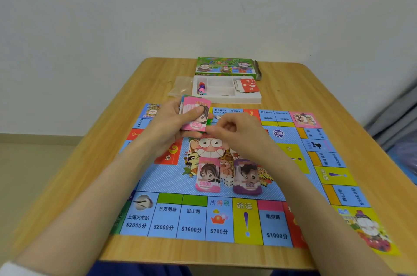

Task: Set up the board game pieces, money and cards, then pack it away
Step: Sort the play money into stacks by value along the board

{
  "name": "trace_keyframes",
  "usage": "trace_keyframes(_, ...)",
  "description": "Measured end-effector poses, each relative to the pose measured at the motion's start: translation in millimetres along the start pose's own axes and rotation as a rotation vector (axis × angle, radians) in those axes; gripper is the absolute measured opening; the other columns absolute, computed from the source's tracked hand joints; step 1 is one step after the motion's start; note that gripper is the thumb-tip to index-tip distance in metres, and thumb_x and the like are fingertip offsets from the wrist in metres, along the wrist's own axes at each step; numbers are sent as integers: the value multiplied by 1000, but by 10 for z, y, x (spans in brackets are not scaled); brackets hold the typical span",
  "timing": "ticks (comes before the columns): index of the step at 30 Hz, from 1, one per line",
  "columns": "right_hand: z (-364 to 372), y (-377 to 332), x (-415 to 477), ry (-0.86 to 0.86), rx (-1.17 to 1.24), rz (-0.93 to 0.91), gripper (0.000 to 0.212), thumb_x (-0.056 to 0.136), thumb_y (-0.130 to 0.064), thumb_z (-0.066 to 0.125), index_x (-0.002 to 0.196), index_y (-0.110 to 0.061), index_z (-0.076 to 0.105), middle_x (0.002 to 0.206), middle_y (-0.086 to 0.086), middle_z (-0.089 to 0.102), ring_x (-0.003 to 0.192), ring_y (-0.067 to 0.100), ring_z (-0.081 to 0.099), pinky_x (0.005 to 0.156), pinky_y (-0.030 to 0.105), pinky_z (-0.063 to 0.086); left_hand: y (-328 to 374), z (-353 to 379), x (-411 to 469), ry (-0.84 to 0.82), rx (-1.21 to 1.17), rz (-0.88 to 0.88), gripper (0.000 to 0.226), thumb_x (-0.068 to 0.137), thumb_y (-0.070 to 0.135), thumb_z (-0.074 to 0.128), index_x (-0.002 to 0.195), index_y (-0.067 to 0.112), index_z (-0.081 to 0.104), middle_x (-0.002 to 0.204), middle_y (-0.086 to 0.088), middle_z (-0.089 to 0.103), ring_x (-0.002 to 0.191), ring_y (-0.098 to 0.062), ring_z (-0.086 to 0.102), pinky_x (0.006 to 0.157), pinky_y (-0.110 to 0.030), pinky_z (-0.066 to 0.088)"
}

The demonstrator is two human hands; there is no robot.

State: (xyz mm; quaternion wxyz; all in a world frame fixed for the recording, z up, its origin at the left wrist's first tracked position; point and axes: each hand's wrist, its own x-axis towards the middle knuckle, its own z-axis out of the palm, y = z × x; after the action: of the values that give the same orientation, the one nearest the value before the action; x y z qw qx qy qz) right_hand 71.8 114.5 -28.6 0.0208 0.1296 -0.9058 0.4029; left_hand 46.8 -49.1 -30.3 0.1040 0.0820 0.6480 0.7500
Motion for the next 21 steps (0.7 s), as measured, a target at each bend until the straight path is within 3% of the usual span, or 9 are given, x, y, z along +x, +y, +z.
trace_keyframes(3, -13, -14, -2, 190, 165, 20, 23, 90, -32, 59, 83, -11, 57, 67, -8, 48, 58, 4, 43, 55, 15, 36, -4, 33, -11, -63, 4, -26, 19, 84, 12, 61, 102, 8, 59, 80, -3, 74, 63, -20, 72, 47, -20, 55)
trace_keyframes(6, -13, -40, -10, 268, 267, 1, 15, 90, -26, 60, 88, -13, 54, 71, -6, 51, 65, 11, 50, 64, 28, 44, -22, 78, -25, -119, 42, -39, 28, 74, 16, 65, 101, 11, 60, 80, -4, 74, 62, -21, 72, 44, -21, 53)
trace_keyframes(9, -11, -52, -6, 311, 290, -21, 13, 88, -21, 64, 81, -17, 54, 71, -1, 56, 70, 25, 58, 68, 38, 49, -36, 108, -41, -158, 83, -33, 27, 70, 15, 66, 96, 11, 60, 71, -2, 72, 56, -19, 70, 41, -20, 51)
trace_keyframes(15, -21, -47, -9, 270, 255, -35, 23, 77, -13, 75, 66, -18, 56, 60, -3, 55, 52, 2, 50, 56, 22, 47, -19, 112, -58, -214, 93, -49, 29, 71, 9, 66, 99, 8, 59, 71, -1, 71, 53, -16, 68, 43, -19, 52)
trace_keyframes(17, -31, -40, -7, 274, 235, -45, 24, 76, -10, 75, 66, -20, 57, 60, -3, 57, 53, 3, 52, 56, 22, 49, -15, 113, -64, -220, 72, -52, 29, 72, 11, 65, 100, 8, 59, 72, -1, 71, 55, -17, 69, 44, -20, 53)
trace_keyframes(21, -48, -20, -9, 294, 218, -73, 20, 79, -6, 72, 72, -21, 62, 62, 3, 64, 62, 18, 64, 63, 34, 54, -5, 106, -60, -215, 20, -72, 27, 79, 20, 58, 104, 11, 60, 77, -2, 73, 62, -19, 71, 48, -22, 55)
